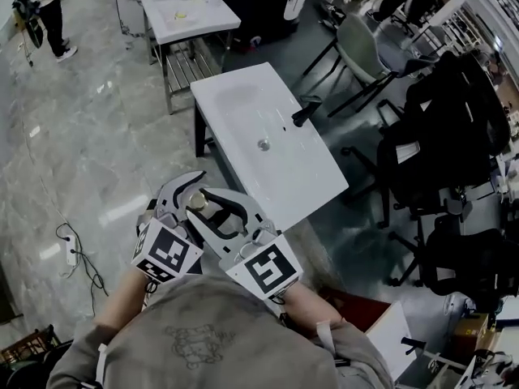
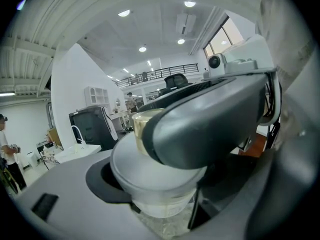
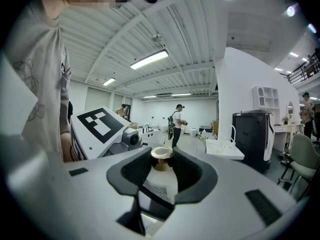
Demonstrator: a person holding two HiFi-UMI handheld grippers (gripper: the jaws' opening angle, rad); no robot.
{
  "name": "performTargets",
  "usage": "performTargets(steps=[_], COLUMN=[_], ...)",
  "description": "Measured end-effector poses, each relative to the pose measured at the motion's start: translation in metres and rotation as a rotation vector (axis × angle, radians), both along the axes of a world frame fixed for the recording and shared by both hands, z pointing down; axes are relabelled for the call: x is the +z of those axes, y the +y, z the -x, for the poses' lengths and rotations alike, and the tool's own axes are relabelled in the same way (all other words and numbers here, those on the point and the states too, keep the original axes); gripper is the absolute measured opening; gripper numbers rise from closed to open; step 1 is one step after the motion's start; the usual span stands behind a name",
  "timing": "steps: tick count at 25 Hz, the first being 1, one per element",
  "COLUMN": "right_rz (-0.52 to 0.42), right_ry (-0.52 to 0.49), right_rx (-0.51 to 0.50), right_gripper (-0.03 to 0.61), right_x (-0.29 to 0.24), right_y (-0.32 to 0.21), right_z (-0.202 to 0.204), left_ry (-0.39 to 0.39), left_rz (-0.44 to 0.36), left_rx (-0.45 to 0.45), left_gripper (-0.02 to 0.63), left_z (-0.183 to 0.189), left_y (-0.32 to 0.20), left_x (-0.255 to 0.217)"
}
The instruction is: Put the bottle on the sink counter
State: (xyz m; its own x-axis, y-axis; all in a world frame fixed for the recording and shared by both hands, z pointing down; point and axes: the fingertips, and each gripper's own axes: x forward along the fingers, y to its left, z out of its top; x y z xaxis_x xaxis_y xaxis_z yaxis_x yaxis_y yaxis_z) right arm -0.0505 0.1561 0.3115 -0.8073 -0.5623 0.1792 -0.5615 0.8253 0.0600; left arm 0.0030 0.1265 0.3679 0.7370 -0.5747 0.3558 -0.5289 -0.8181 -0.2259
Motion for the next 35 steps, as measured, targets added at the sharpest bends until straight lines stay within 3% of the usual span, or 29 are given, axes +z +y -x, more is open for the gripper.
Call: performTargets(steps=[9, 17, 26, 35], right_rz=[0.038, 0.013, -0.044, -0.024], right_ry=[0.02, 0.028, 0.034, 0.06], right_rx=[0.02, 0.052, 0.094, 0.113], right_gripper=[0.136, 0.137, 0.137, 0.137], right_x=[-0.007, -0.018, -0.022, -0.003], right_y=[-0.104, -0.158, -0.196, -0.246], right_z=[0.057, 0.09, 0.091, 0.076], left_ry=[0.002, 0.016, 0.032, 0.021], left_rz=[0.028, -0.003, -0.065, -0.063], left_rx=[0.033, 0.069, 0.112, 0.139], left_gripper=[0.336, 0.336, 0.336, 0.336], left_z=[0.056, 0.087, 0.086, 0.071], left_y=[-0.1, -0.155, -0.193, -0.241], left_x=[-0.006, -0.018, -0.024, -0.007])
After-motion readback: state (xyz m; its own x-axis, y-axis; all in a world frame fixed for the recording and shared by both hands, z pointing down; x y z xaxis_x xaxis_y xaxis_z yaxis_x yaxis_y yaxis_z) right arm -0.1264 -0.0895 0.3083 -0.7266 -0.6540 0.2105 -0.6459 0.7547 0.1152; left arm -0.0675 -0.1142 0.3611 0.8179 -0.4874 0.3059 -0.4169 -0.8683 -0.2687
